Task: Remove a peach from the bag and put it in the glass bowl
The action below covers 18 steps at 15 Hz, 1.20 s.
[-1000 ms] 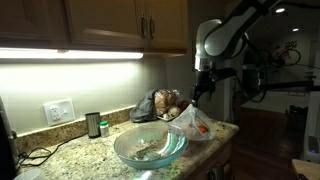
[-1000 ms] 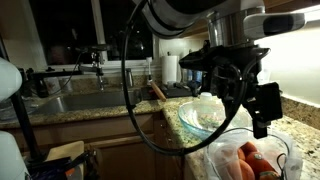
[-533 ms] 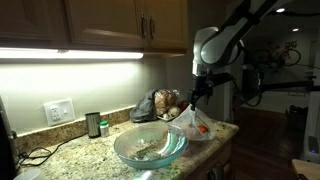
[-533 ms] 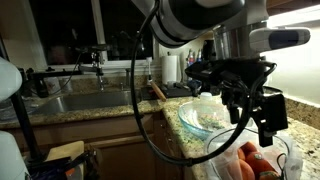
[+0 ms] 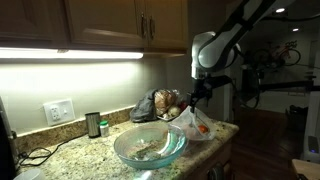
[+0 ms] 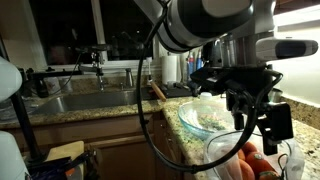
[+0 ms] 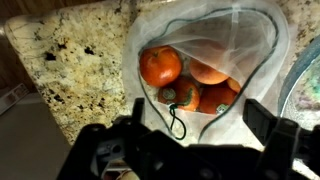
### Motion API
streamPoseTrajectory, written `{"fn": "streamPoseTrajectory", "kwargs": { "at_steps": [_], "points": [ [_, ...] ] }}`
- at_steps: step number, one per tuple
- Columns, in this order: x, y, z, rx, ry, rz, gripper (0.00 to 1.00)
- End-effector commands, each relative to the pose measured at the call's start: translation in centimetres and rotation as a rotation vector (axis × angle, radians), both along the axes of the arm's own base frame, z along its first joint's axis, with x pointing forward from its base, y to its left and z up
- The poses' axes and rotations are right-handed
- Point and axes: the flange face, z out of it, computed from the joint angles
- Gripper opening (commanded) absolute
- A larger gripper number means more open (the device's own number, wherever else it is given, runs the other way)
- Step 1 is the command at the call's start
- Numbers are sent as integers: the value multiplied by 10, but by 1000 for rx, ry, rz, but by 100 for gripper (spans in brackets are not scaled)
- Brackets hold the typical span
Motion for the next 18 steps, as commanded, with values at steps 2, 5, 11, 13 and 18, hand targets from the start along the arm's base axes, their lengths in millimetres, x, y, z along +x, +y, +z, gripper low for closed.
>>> {"fn": "streamPoseTrajectory", "kwargs": {
  "at_steps": [2,5,11,13,18],
  "points": [
    [-1,-6,17,-20,-32,-24,100],
    [-1,-7,15,-21,-22,-32,100],
    [-7,-6,8,-19,13,-54,100],
    [-10,-7,9,-26,24,-64,100],
    [-14,-7,7,-30,47,-77,100]
  ]
}}
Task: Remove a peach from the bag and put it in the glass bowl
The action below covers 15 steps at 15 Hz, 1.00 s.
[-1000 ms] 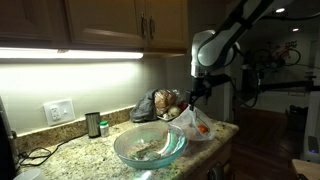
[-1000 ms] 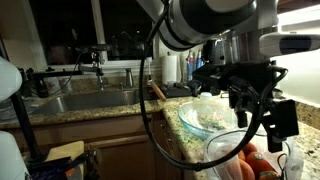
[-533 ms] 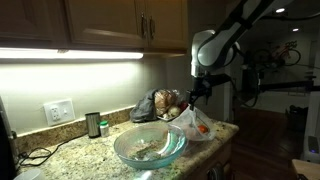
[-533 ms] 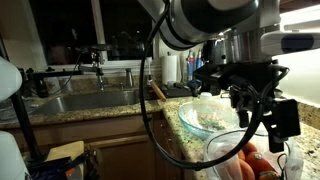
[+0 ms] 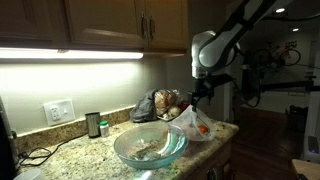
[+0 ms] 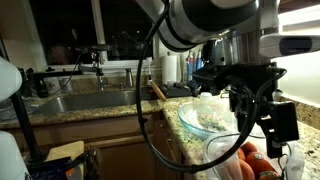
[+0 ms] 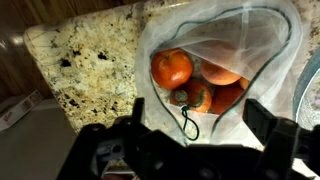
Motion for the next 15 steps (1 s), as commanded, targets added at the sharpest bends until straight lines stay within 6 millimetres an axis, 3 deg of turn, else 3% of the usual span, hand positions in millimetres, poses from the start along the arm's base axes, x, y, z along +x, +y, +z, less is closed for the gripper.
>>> {"fn": "streamPoseTrajectory", "kwargs": {
  "at_steps": [1,15],
  "points": [
    [-12,-1,2,-13,24,-30,100],
    [-21,-5,-13,-13,90,-70,100]
  ]
}}
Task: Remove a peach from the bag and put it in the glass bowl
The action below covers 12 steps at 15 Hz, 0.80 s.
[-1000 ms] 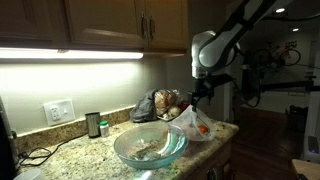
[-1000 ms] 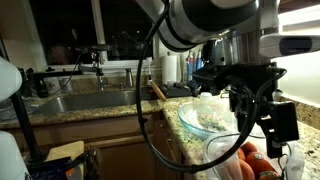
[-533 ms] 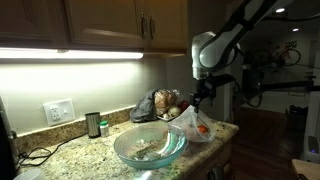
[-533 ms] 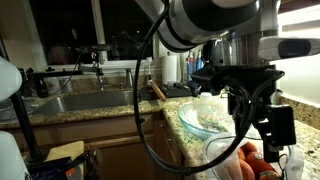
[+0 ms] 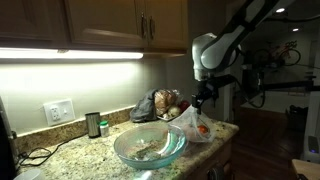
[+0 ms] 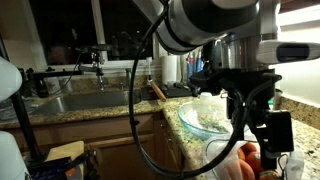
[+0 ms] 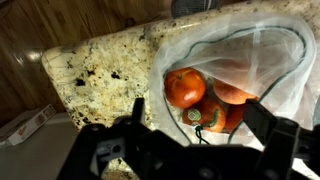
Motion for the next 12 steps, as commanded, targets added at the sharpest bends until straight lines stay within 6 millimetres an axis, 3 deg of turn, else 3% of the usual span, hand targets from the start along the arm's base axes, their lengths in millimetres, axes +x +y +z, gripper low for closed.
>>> {"fn": "streamPoseTrajectory", "kwargs": {
  "at_steps": [1,12],
  "points": [
    [-10,-2,-3,-9,22,-28,100],
    [2,0,-13,-17,3,-18,100]
  ]
}}
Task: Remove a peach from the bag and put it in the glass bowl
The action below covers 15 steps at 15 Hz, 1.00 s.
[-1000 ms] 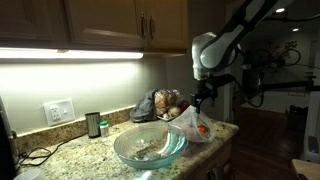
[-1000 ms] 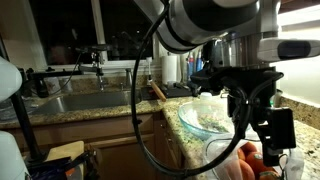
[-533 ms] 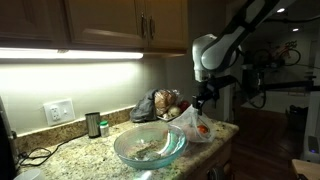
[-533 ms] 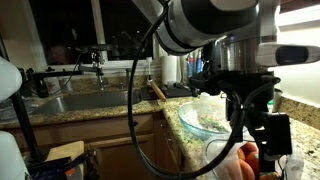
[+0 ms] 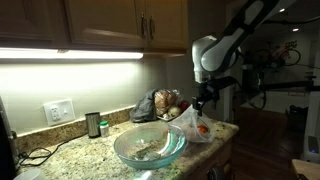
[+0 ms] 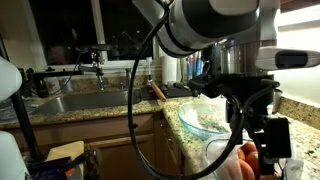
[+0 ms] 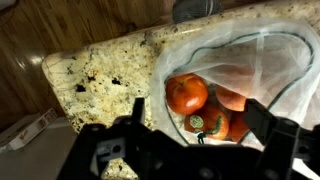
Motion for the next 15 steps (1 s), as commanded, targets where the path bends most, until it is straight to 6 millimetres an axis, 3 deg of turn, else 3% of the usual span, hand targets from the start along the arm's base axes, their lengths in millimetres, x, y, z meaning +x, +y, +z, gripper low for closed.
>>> {"fn": "streamPoseTrajectory", "kwargs": {
  "at_steps": [1,15],
  "points": [
    [5,2,-5,-22,-17,-5,100],
    [18,1,-11,-19,-64,30,100]
  ]
}}
